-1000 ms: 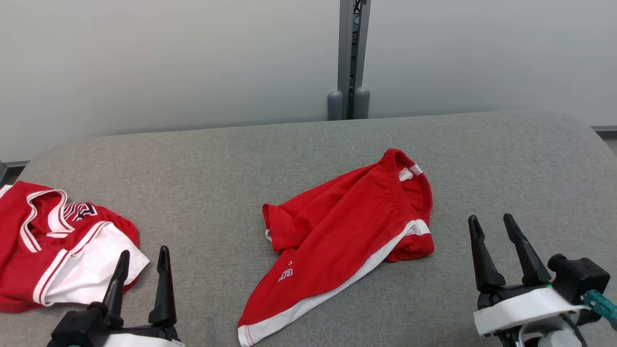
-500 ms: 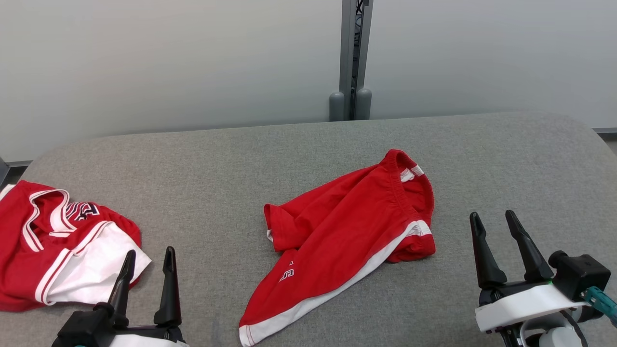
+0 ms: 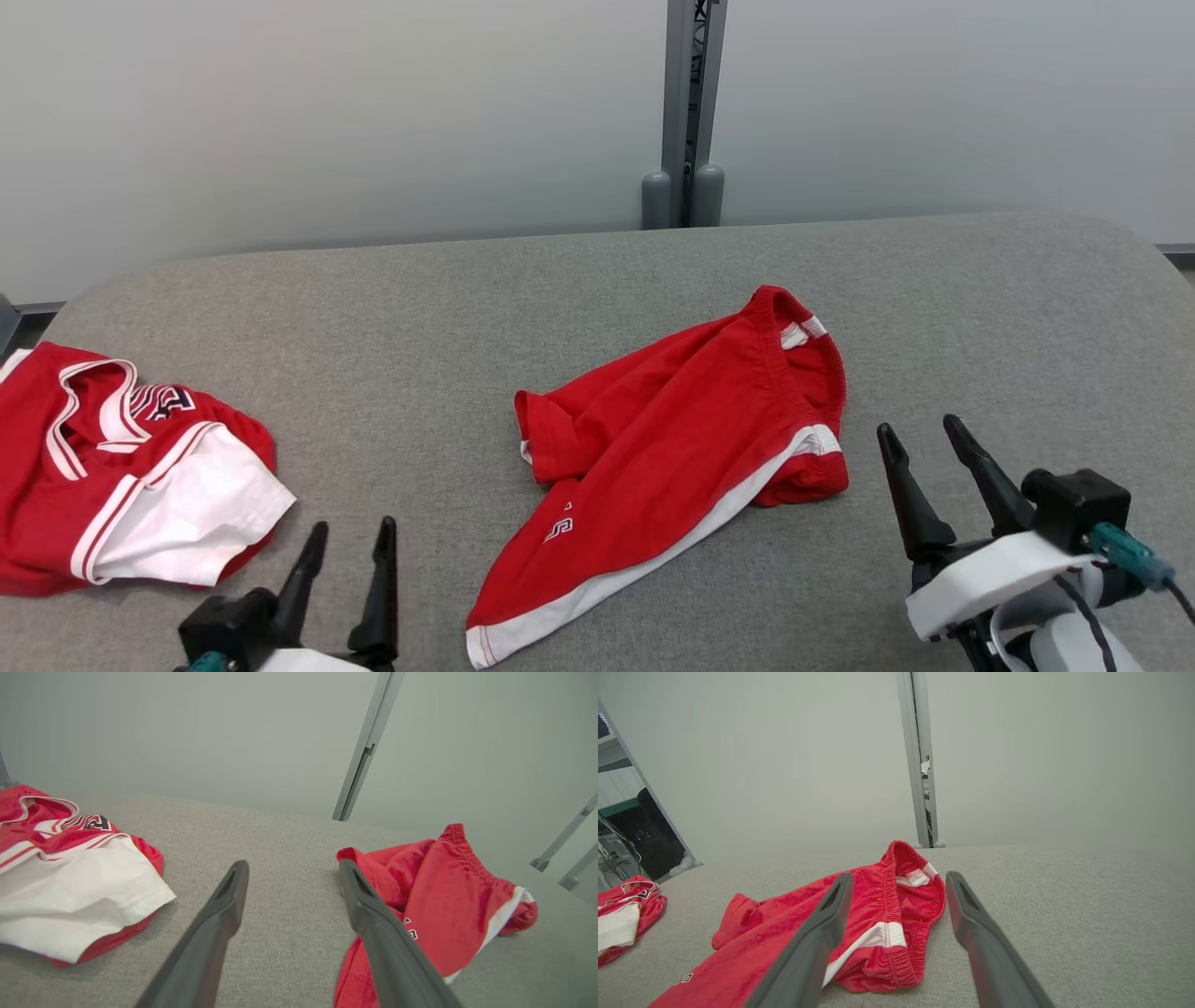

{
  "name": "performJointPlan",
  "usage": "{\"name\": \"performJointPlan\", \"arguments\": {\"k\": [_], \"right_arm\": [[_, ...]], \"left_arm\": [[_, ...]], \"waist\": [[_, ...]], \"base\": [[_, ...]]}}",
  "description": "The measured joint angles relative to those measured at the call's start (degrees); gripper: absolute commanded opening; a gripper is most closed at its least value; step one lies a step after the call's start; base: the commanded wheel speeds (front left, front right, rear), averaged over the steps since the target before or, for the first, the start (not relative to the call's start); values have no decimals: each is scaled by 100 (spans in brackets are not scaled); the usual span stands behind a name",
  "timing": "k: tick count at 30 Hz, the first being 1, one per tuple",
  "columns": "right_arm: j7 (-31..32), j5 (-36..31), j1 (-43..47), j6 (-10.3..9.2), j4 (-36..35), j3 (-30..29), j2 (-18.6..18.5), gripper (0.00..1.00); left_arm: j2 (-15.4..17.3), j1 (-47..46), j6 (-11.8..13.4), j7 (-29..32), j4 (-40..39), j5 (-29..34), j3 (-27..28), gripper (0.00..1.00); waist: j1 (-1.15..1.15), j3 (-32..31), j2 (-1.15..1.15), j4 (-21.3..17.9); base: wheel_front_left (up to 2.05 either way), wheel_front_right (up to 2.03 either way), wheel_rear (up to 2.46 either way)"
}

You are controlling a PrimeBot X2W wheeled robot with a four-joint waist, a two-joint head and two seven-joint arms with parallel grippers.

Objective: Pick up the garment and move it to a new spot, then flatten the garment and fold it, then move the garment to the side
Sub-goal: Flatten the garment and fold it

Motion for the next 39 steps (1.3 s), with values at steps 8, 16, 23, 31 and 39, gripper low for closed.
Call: {"name": "performJointPlan", "arguments": {"k": [8, 16, 23, 31, 39], "right_arm": [[1024, 668, -736, 0, 932, 444, -402, 100], [2131, 1670, -1512, 0, 1699, 979, -658, 100], [2649, 2014, -2019, 0, 2201, 1319, -828, 100], [2832, 2351, -2233, 0, 2394, 1690, -854, 100], [2778, 2684, -2320, 0, 2366, 2113, -927, 33]], "left_arm": [[27, -79, -174, 1589, 181, -447, -559, 100], [191, -82, -267, 2763, 47, -989, -1118, 100], [219, -436, -293, 3119, 285, -1162, -1663, 100], [243, -811, -302, 3204, 878, -1379, -1928, 100], [310, -1098, -312, 3009, 1190, -1696, -2239, 46]], "waist": [[0, 44, 0, 233], [0, 245, 0, 534], [0, 533, 0, 698], [0, 702, 0, 689], [0, 794, 0, 596]], "base": [[0, 0, 0], [0, 0, 0], [0, 0, 0], [0, 0, 0], [0, 0, 0]]}}
